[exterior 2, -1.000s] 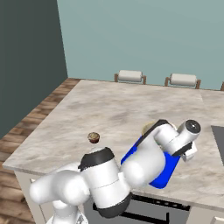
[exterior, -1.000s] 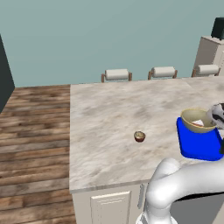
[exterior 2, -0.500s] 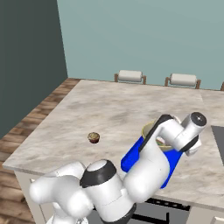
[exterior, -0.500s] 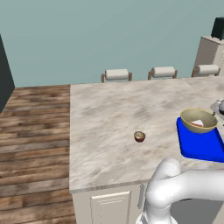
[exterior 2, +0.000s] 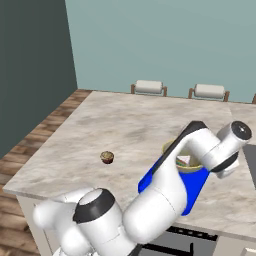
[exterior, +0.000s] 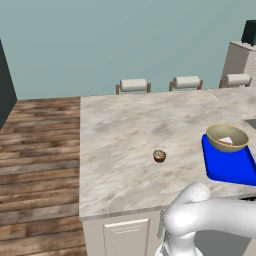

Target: Place the bowl with cake and the cupcake onto the tray.

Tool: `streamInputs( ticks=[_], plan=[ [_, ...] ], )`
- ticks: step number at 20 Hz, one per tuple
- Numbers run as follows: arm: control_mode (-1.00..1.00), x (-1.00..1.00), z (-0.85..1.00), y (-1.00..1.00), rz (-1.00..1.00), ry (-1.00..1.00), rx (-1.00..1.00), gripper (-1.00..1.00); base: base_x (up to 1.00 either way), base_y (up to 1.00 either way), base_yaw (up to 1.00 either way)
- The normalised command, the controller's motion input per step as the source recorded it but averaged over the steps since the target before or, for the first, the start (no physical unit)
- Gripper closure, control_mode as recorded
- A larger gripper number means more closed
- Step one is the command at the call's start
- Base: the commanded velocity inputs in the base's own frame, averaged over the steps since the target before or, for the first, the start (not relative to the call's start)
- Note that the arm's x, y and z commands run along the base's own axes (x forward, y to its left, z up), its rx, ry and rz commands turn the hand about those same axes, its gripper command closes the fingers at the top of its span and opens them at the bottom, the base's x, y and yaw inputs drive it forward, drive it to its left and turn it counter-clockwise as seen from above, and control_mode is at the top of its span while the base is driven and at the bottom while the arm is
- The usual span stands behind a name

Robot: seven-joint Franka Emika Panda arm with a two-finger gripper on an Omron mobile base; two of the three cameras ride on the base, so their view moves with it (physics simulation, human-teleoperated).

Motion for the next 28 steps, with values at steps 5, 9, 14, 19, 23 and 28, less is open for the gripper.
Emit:
streamInputs(
  ticks=[5,9,14,19,23,28],
  plan=[
    [-1.00,-0.96,0.00,0.75,0.00,-0.14,0.00,-1.00,0.00,0.00,0.00],
    [-1.00,-0.64,0.00,0.98,0.00,-0.15,-0.04,-1.00,0.00,0.00,0.00],
    [-1.00,-0.22,0.05,1.00,0.00,-0.15,-0.08,-1.00,0.00,0.00,0.00],
    [-1.00,-0.01,0.12,1.00,0.00,-0.13,-0.11,-1.00,0.00,0.00,0.00],
    [-1.00,0.00,0.15,1.00,0.00,-0.04,-0.14,-1.00,0.00,0.00,0.00],
    [-1.00,0.16,0.03,1.00,0.00,0.01,-0.15,-1.00,0.00,0.00,0.00]
  ],
)
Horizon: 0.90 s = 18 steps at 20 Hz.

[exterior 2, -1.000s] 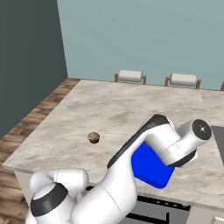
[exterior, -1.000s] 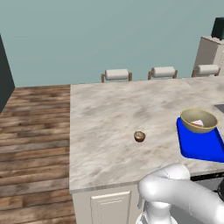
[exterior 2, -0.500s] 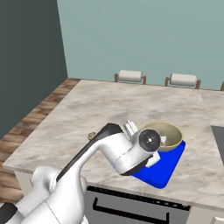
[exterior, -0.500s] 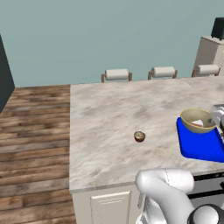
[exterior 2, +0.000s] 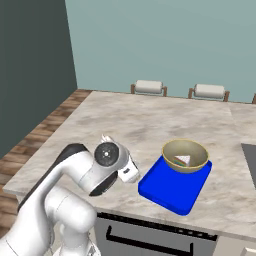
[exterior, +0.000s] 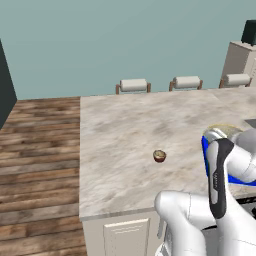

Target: Place the bowl with cake and the cupcake onto the tray.

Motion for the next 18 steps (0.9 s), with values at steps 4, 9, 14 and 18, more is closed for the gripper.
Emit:
streamInputs(
  ticks=[4,9,14,18],
  plan=[
    [-1.00,0.30,0.00,0.95,0.00,0.10,-0.16,-1.00,0.00,0.00,0.00],
    [-1.00,0.53,0.00,0.69,0.00,0.17,-0.27,-1.00,0.00,0.00,0.00],
    [-1.00,0.52,0.00,0.43,0.04,0.26,-0.24,-1.00,0.00,0.00,0.00],
    [-1.00,0.59,0.00,0.12,0.11,0.37,-0.09,-1.00,0.00,0.00,0.00]
  ],
)
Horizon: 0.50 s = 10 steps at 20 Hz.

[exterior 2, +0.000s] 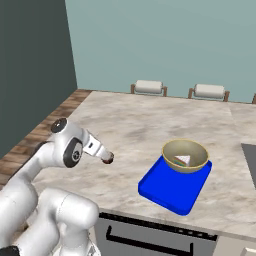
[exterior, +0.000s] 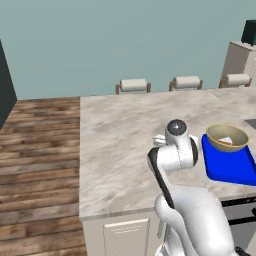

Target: Place the bowl with cake and the cupcake onto the tray.

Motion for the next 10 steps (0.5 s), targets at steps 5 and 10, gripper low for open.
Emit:
streamInputs(
  ticks=[5,10],
  plan=[
    [-1.00,0.68,-0.04,0.00,0.17,0.34,0.01,-1.00,0.00,0.00,0.00],
    [-1.00,0.51,0.00,0.00,0.10,0.25,0.01,-1.00,0.00,0.00,0.00]
  ],
)
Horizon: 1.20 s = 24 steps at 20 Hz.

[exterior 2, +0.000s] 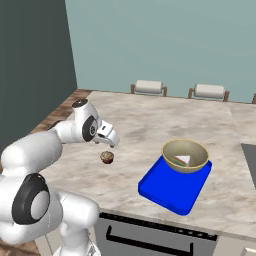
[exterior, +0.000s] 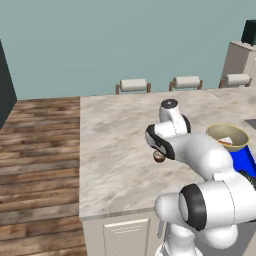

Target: Place the bowl with cake and the cupcake onto the tray.

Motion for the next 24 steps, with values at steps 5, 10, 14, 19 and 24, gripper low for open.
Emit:
streamInputs(
  ticks=[5,10,14,19,24],
  plan=[
    [-1.00,0.02,-0.01,0.00,0.00,0.02,0.00,-1.00,0.00,0.00,0.00],
    [-1.00,0.00,-0.30,0.01,0.00,0.06,0.00,-1.00,0.00,0.00,0.00],
    [-1.00,0.00,-0.41,0.01,0.00,0.07,0.00,-1.00,0.00,0.00,0.00],
    [-1.00,0.00,-0.33,0.01,0.00,0.03,0.00,-1.00,0.00,0.00,0.00],
    [-1.00,0.00,-0.30,0.01,0.00,0.01,0.00,-1.00,0.00,0.00,0.00]
  ],
)
